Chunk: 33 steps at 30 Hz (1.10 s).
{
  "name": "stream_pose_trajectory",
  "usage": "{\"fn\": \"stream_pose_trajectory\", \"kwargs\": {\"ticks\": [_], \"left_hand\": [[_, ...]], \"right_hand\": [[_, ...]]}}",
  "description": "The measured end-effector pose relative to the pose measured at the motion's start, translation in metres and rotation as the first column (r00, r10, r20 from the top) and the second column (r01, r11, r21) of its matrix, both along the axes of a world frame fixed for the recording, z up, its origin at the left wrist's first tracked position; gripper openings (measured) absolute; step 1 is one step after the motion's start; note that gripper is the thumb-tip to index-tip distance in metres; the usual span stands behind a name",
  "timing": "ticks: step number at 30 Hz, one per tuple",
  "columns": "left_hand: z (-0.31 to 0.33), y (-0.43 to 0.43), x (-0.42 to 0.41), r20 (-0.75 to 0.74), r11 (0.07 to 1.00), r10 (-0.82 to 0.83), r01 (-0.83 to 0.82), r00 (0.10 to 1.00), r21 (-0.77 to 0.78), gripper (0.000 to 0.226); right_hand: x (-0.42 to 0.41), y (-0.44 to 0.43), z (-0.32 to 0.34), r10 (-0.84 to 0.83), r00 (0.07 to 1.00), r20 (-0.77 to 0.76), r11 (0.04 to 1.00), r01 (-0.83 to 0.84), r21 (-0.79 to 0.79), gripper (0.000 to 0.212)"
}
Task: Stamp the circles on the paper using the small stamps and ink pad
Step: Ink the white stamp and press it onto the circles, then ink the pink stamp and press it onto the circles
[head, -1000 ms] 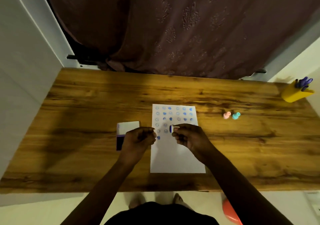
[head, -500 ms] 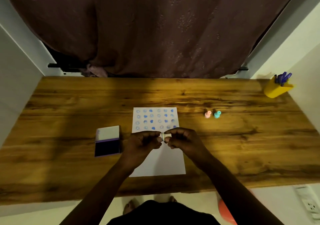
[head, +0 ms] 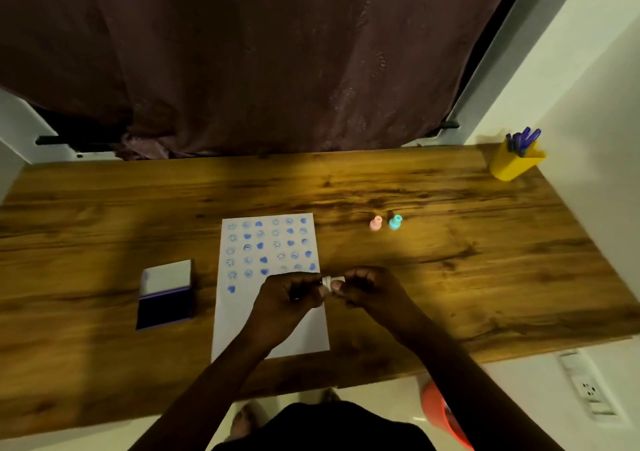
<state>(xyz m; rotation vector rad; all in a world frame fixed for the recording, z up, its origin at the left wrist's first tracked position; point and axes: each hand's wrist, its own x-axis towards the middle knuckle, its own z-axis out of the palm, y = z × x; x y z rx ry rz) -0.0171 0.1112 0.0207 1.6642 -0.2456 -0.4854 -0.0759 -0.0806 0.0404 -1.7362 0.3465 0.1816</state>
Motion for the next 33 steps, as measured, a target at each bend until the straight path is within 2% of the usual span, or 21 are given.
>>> {"fn": "stream_pose_trajectory", "kwargs": {"ticks": [2, 5, 9, 13, 17, 22, 26, 30, 33], "left_hand": [[-0.001, -0.013, -0.003, 0.017, 0.996, -0.039, 0.038, 0.999, 0.08, 0.047], [-0.01, -0.028, -0.003, -0.021, 0.99, -0.023, 0.026, 1.0, 0.14, 0.027], [-0.017, -0.038, -0.003, -0.057, 0.987, -0.016, 0.025, 0.998, 0.156, 0.018], [-0.021, -0.045, -0.003, -0.067, 0.985, -0.017, 0.028, 0.998, 0.17, 0.016], [-0.022, -0.049, -0.004, -0.076, 0.985, -0.001, 0.014, 0.997, 0.173, 0.016], [-0.022, -0.053, -0.006, -0.098, 0.984, 0.026, -0.009, 0.995, 0.177, 0.014], [-0.023, -0.053, -0.005, -0.116, 0.985, 0.049, -0.029, 0.992, 0.171, 0.017], [-0.025, -0.049, -0.005, -0.113, 0.984, 0.068, -0.049, 0.991, 0.168, 0.018], [-0.026, -0.047, -0.005, -0.121, 0.987, 0.093, -0.075, 0.988, 0.144, 0.017]], "right_hand": [[-0.004, -0.017, -0.003, -0.035, 0.999, 0.03, 0.986, 0.039, -0.163, 0.013], [-0.013, -0.048, -0.013, -0.096, 0.992, 0.081, 0.874, 0.123, -0.469, 0.018], [-0.022, -0.078, -0.034, -0.125, 0.99, 0.063, 0.723, 0.135, -0.677, 0.017], [-0.02, -0.093, -0.044, -0.114, 0.993, 0.038, 0.697, 0.107, -0.709, 0.012], [-0.014, -0.096, -0.052, -0.085, 0.996, 0.011, 0.666, 0.065, -0.744, 0.016], [-0.014, -0.098, -0.06, -0.078, 0.997, 0.027, 0.662, 0.072, -0.746, 0.013], [-0.009, -0.108, -0.06, -0.067, 0.997, 0.026, 0.63, 0.063, -0.774, 0.028], [0.02, -0.118, -0.038, -0.034, 0.997, 0.063, 0.651, 0.07, -0.756, 0.046], [0.053, -0.119, -0.022, 0.027, 0.995, 0.1, 0.63, 0.061, -0.774, 0.044]]}}
